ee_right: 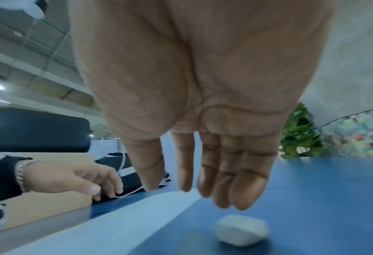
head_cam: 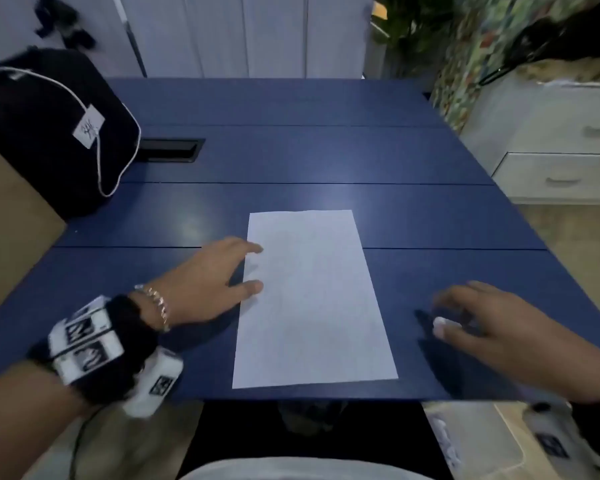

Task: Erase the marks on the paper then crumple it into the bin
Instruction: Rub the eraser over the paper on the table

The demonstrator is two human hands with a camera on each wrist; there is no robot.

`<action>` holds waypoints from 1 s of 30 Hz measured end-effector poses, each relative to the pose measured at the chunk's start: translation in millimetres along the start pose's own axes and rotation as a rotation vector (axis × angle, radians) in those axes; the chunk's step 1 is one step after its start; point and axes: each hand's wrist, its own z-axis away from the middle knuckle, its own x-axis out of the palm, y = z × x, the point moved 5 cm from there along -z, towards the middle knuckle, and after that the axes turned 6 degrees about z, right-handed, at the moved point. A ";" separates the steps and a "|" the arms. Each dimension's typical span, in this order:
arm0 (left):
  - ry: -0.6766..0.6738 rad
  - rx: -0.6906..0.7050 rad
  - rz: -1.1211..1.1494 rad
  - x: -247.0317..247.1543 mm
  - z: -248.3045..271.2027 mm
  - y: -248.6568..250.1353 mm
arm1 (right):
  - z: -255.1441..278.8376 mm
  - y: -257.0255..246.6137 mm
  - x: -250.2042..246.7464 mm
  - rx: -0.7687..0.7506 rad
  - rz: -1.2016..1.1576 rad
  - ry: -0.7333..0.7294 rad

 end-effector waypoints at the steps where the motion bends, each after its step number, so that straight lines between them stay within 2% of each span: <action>1: 0.020 -0.003 0.004 -0.9 -10.6 -4.3 | -0.9 4.9 -0.6 0.014 0.029 0.012; 4: -0.032 -0.122 0.008 -2.4 -36.4 -18.9 | -5.7 12.6 6.4 0.089 0.086 -0.036; 7: -0.041 -0.162 0.019 1.2 -57.5 -26.8 | -11.6 11.2 11.2 0.072 0.092 0.003; 10: -0.053 -0.178 -0.014 -1.4 -69.9 -34.5 | -15.3 4.9 5.4 0.079 0.103 -0.026; 15: -0.188 -0.210 -0.146 10.0 -73.6 -44.7 | -36.3 -42.6 -10.9 -0.047 -0.041 0.038; 19: -0.204 -0.113 -0.207 23.2 -58.8 -24.1 | -71.9 -96.3 -6.0 -0.212 -0.037 0.012; 24: -0.239 -0.015 -0.318 28.4 -44.5 -17.4 | -98.9 -112.5 14.5 -0.276 0.008 -0.084; 26: -0.226 -0.020 -0.297 22.5 -45.4 -25.4 | -97.6 -110.7 15.6 -0.281 0.020 -0.100; 30: -0.286 -0.155 -0.241 16.8 -50.4 -48.6 | -108.2 -112.1 8.0 -0.245 0.064 -0.186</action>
